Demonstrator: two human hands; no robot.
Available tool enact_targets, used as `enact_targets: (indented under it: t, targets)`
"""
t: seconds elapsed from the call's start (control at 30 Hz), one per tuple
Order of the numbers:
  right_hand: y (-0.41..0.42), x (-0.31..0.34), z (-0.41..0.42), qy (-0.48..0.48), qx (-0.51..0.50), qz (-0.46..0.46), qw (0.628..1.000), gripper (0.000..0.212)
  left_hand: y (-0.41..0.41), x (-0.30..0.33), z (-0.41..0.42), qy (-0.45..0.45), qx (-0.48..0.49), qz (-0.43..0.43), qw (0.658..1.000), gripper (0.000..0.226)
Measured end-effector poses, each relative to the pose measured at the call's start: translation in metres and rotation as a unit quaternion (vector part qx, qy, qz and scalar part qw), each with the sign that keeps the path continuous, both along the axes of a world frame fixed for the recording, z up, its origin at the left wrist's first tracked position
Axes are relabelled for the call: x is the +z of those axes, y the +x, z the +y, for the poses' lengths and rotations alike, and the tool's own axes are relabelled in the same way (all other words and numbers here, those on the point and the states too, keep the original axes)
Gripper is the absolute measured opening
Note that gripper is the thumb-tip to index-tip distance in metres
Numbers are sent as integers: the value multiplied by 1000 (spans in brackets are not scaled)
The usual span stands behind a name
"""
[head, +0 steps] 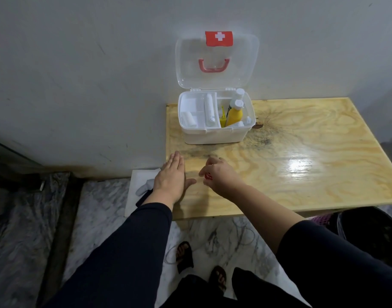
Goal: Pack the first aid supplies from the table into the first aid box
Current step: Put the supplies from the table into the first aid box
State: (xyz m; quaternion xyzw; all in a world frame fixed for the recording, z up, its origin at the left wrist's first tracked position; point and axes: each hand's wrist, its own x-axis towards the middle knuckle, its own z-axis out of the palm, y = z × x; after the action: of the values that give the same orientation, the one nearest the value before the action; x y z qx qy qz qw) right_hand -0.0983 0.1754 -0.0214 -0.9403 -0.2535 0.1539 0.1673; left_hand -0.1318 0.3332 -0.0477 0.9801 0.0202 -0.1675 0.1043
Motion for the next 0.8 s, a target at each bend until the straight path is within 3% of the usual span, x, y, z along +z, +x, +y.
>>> enact_targets:
  t: [0.13,0.27,0.37,0.47,0.67,0.8]
  targets:
    - [1,9,0,1,-17,-9,1000,23,0,1,2,-9,4,-18,1000,86]
    - [22,43,6,67,-29,-33,997,22,14,15,15,-48,51,-59,996,71]
    - [47,73,18,108,-30,-68,991,22,34,33,25,-76,94,-147,982,58]
    - [78,92,30,116,-63,-93,987,23,58,54,28,-103,95,-243,960,59]
    - [136,97,58,82,-99,-103,986,25,93,67,26,-69,45,-170,982,89]
    - [152,87,79,60,-86,-77,991,27,96,64,28,-93,51,-148,983,94]
